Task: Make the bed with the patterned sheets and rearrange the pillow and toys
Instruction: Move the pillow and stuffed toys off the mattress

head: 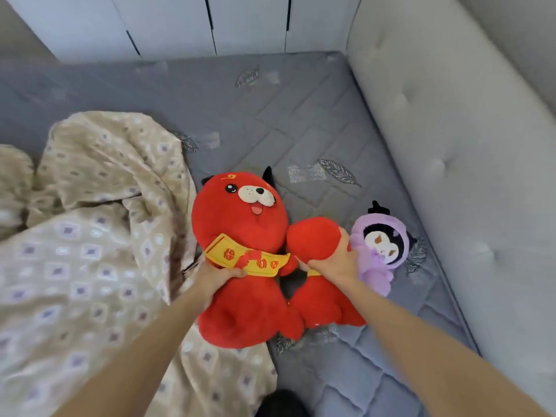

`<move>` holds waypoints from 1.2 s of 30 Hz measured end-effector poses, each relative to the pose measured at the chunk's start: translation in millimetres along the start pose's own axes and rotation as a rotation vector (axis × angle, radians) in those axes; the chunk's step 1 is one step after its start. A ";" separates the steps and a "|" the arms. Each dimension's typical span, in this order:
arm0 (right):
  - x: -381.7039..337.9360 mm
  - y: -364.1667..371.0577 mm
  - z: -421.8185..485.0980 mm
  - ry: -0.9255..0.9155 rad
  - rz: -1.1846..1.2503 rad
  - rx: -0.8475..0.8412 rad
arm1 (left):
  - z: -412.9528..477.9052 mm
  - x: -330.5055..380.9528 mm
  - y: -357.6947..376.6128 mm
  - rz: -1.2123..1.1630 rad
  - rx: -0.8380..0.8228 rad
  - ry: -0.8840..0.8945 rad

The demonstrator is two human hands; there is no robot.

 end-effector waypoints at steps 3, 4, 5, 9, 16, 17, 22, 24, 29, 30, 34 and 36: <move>-11.9 -27.2 -27.7 -0.029 0.057 0.036 | -25.3 18.9 -7.7 -0.020 -0.034 0.054; -17.8 -37.7 -38.7 -0.037 0.068 0.055 | -36.3 28.5 -10.7 -0.021 -0.040 0.081; -21.6 -44.7 -46.5 -0.033 0.072 0.065 | -43.8 35.4 -11.7 -0.025 -0.046 0.097; -37.3 -85.7 -100.1 -0.029 0.125 0.144 | -99.0 74.8 -22.7 -0.030 -0.077 0.214; -41.3 -153.5 -199.3 -0.110 0.233 0.380 | -200.6 117.9 -40.4 -0.053 -0.106 0.475; -38.4 -162.4 -212.9 -0.124 0.249 0.422 | -214.7 120.5 -41.8 -0.065 -0.115 0.502; -11.1 -195.5 -286.3 -0.207 0.356 0.579 | -280.1 119.1 -45.3 -0.087 -0.196 0.608; 3.4 -202.5 -312.7 -0.206 0.367 0.626 | -300.6 112.3 -44.1 -0.095 -0.217 0.606; 59.5 -207.9 -388.7 -0.151 0.397 0.728 | -355.9 69.8 -26.8 -0.111 -0.331 0.571; 72.4 -207.7 -401.6 -0.137 0.385 0.740 | -365.4 58.5 -21.9 -0.111 -0.348 0.553; 129.3 -209.0 -443.1 -0.055 0.293 0.783 | -401.4 12.6 0.1 -0.091 -0.420 0.473; 155.9 -209.2 -461.5 -0.013 0.217 0.800 | -416.8 -11.9 12.1 -0.089 -0.469 0.435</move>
Point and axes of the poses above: each hand's wrist, its own z-axis towards the middle knuckle, its own y-axis out of the palm, x = y × z, the point moved 3 cm from there along z, towards the middle knuckle, and after that the axes turned 12 degrees about -z, right-handed, at the moved point
